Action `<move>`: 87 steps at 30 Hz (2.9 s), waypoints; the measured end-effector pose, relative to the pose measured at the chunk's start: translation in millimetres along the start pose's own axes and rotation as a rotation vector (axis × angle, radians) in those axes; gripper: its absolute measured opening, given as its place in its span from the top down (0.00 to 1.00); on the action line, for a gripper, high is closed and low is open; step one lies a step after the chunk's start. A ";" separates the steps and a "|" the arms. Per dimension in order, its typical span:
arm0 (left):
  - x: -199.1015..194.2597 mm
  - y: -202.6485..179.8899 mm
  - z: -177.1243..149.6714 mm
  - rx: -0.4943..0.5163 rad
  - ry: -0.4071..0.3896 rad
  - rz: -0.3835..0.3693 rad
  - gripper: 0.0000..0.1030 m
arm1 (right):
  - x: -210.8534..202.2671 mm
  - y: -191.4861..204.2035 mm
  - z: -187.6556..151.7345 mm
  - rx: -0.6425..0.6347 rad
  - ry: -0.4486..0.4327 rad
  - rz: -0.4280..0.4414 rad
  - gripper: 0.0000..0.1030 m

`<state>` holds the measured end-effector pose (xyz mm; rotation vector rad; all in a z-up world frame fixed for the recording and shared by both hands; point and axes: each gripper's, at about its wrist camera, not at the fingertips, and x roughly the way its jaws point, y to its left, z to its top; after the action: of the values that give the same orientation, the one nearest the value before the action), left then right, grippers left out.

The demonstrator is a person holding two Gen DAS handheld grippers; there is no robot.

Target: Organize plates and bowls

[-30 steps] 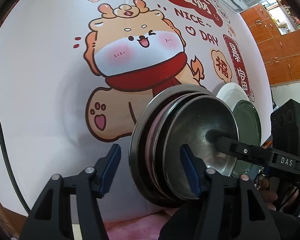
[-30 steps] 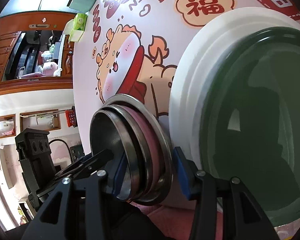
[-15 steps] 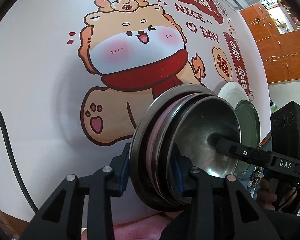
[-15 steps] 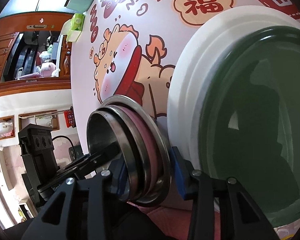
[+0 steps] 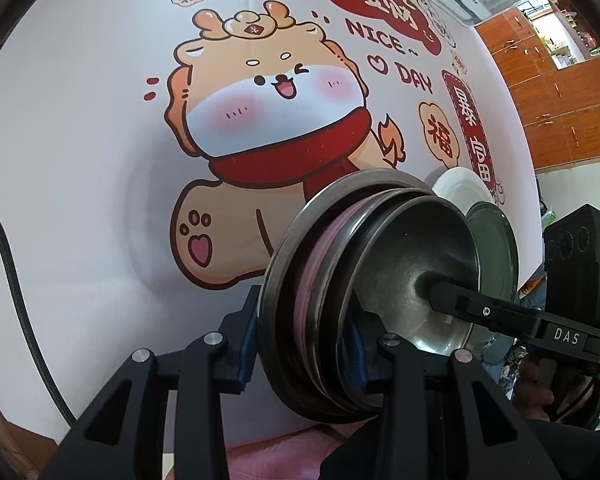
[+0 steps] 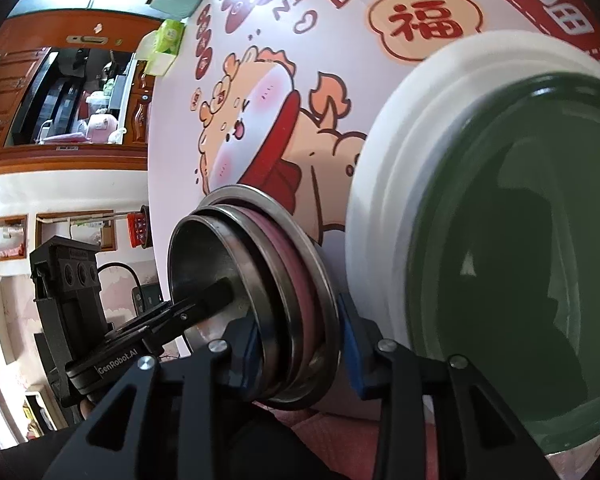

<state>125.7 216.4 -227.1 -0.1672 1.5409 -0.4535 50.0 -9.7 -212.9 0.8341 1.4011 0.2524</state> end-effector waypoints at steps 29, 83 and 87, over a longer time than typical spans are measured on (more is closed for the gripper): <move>-14.5 -97.1 -12.8 0.111 -0.054 0.020 0.64 | -81.2 -32.1 -7.0 -0.024 -0.119 0.018 0.66; 69.9 -220.4 -10.5 0.077 0.072 0.048 0.56 | -157.1 -132.1 15.4 -0.011 -0.067 -0.077 0.67; 69.7 -216.7 -10.2 0.078 0.067 0.053 0.57 | -158.4 -128.1 13.9 -0.013 -0.104 -0.079 0.65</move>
<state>74.9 -5.0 -208.7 -0.0510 1.5869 -0.4809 -8.0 -201.8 -175.3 0.7688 1.3305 0.1553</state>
